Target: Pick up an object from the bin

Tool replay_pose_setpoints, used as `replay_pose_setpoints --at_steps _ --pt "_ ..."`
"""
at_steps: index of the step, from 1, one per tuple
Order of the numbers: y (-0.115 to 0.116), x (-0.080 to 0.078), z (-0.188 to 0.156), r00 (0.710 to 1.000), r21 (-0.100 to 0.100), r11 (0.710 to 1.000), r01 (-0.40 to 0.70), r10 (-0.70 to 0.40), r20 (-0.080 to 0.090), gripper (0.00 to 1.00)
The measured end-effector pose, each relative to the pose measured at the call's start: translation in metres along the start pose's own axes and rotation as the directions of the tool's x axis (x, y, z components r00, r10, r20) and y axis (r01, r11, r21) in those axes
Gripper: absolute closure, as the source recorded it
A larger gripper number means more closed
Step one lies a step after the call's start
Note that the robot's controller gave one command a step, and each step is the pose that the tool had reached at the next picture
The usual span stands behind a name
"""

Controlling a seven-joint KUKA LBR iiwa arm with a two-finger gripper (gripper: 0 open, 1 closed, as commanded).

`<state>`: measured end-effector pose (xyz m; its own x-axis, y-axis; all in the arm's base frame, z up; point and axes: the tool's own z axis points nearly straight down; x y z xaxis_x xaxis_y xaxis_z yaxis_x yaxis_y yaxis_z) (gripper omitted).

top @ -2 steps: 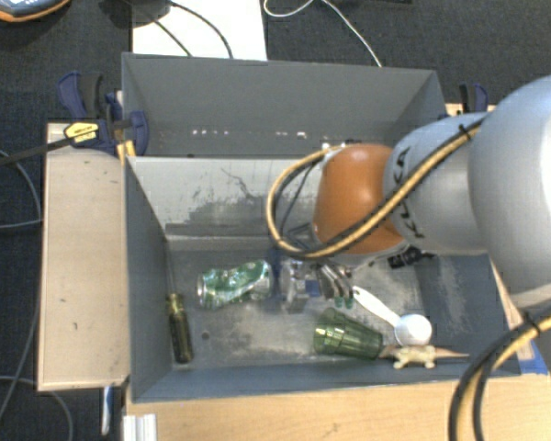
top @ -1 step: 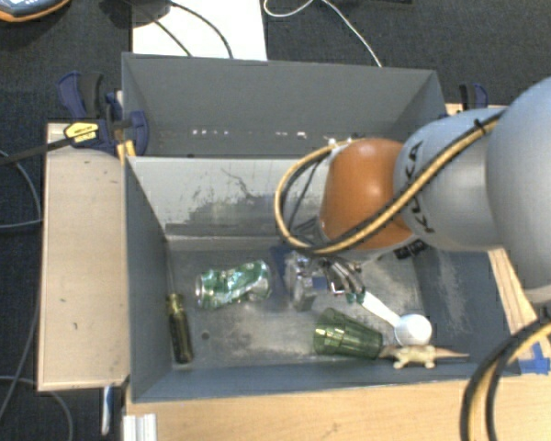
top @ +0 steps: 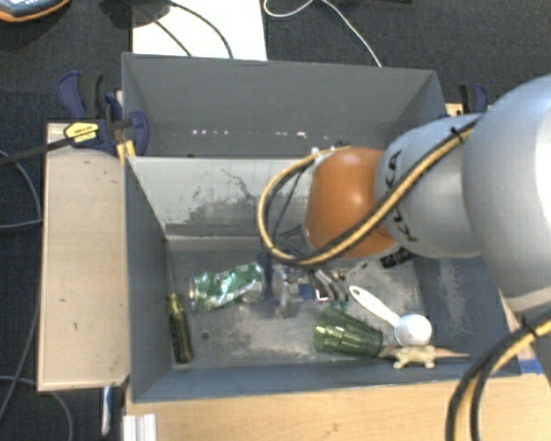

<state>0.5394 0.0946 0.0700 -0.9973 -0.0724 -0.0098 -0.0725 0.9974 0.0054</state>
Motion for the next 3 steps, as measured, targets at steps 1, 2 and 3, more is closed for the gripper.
replay_pose_setpoints --at_steps 1,2,3 --pt "0.027 -0.028 -0.001 0.998 0.002 0.998 0.069 -0.069 0.006 1.00" --pt "0.034 -0.024 -0.001 0.999 0.004 0.999 0.047 -0.047 0.003 1.00" --pt "0.064 -0.029 -0.003 1.000 0.016 1.000 0.027 -0.027 0.016 1.00"
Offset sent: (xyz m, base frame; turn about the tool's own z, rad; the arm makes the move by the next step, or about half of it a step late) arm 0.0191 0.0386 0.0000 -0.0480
